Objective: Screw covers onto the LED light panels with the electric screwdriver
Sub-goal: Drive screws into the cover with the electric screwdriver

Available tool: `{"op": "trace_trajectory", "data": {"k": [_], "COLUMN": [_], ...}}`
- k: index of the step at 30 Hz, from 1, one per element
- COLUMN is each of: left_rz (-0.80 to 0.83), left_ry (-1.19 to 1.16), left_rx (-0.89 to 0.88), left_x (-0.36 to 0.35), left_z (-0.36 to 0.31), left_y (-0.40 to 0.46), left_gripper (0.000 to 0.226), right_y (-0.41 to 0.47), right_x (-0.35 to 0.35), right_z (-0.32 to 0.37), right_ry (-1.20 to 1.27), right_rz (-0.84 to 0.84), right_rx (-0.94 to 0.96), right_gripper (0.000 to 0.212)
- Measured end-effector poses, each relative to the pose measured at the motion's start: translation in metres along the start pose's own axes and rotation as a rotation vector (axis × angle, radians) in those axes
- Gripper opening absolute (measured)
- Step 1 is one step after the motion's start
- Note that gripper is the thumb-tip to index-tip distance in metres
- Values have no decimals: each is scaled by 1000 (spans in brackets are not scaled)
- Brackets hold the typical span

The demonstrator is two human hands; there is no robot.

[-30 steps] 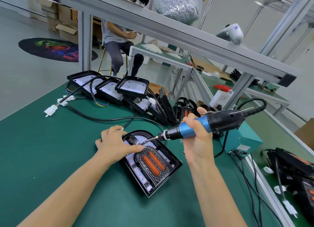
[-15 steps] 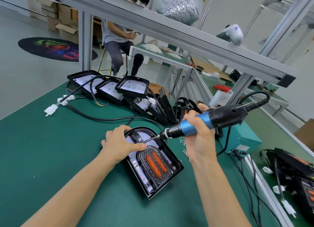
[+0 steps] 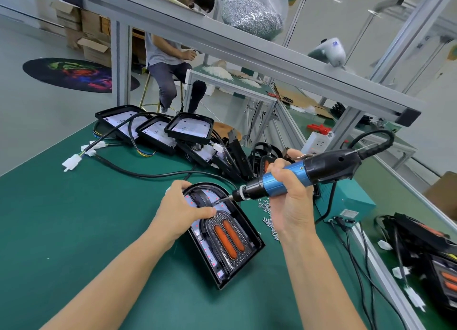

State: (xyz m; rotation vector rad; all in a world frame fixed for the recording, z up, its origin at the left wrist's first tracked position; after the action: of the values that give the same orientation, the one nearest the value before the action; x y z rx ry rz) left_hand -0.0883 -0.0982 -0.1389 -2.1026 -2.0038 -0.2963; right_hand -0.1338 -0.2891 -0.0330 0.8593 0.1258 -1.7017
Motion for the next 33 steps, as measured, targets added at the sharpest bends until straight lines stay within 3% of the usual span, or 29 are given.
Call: {"op": "trace_trajectory", "data": {"k": [27,33], "left_rz": [-32,-41], "left_ry": [12,1], "left_rx": [-20,4], "left_x": [-4,-4], "left_z": [-6,-3], "left_y": [-5,-5], "left_gripper": [74,74], "right_y": [4,8], "right_x": [-15,-18], "right_z": [1,-1], "right_ry": [-95,-79], "right_rz": [146,94], "right_rx": [11,38], "right_gripper": [41,38]}}
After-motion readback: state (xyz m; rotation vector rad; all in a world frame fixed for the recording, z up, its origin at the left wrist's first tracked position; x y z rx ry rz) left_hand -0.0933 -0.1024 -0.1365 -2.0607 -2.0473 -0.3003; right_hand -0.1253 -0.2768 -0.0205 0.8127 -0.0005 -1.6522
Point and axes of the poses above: each hand's wrist, its own y-axis towards the middle knuckle, its own x-axis out of the back of the hand, z = x × y, the point moved 5 cm from there along y, towards the middle knuckle, and after that the axes turned 9 degrees about y, right-handed, at the moved point
